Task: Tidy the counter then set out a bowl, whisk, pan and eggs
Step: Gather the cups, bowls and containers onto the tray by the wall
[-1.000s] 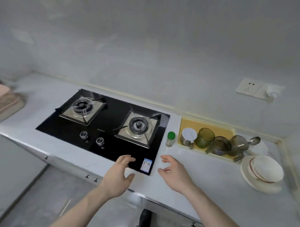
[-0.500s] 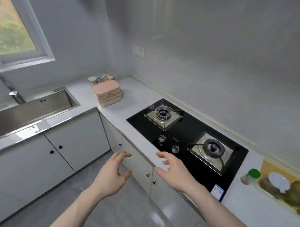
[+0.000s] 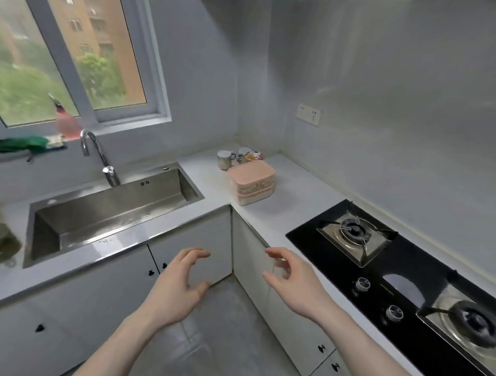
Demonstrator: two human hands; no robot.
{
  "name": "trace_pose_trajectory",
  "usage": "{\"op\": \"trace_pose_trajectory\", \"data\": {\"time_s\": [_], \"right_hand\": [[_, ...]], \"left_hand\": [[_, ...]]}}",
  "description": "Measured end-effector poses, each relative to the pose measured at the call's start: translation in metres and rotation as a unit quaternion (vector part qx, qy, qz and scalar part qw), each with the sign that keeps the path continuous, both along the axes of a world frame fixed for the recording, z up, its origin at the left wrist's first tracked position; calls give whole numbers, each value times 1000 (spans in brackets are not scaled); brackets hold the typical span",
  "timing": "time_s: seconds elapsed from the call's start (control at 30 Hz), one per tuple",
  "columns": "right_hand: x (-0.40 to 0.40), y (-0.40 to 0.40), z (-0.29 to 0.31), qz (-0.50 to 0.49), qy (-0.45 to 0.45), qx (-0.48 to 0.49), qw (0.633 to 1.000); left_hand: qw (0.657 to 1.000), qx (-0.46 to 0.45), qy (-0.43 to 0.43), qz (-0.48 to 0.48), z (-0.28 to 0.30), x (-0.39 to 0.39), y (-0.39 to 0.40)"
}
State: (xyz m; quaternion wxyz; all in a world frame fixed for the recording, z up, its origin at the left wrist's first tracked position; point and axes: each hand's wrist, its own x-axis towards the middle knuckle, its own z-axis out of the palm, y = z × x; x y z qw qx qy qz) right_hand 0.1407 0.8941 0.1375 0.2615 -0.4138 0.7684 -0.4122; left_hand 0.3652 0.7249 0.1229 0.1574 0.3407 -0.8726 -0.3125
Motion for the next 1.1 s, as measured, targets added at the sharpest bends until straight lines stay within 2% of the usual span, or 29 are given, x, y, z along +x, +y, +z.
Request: {"op": "trace_pose_trajectory", "data": {"time_s": [0.27,0.5,0.63,0.9,1.1], "right_hand": [[-48,-112,-4,-15,-35,-28,999],[-111,-209,-26,-33,-78,1,996],[-154,-263,-22,-35,-73,1,997],[-206,-315,-25,-45,-57,15,997],[-234,-346,-43,-91,-64,38,993]], "left_hand": [[1000,2,-1,23,-4,-21,-102],[999,3,-17,35,2,-78,-205],[999,-13,-15,35,6,-117,-259],[999,28,-17,14,-5,-175,-327],[998,48,-29,-26,-13,-230,-397]]}}
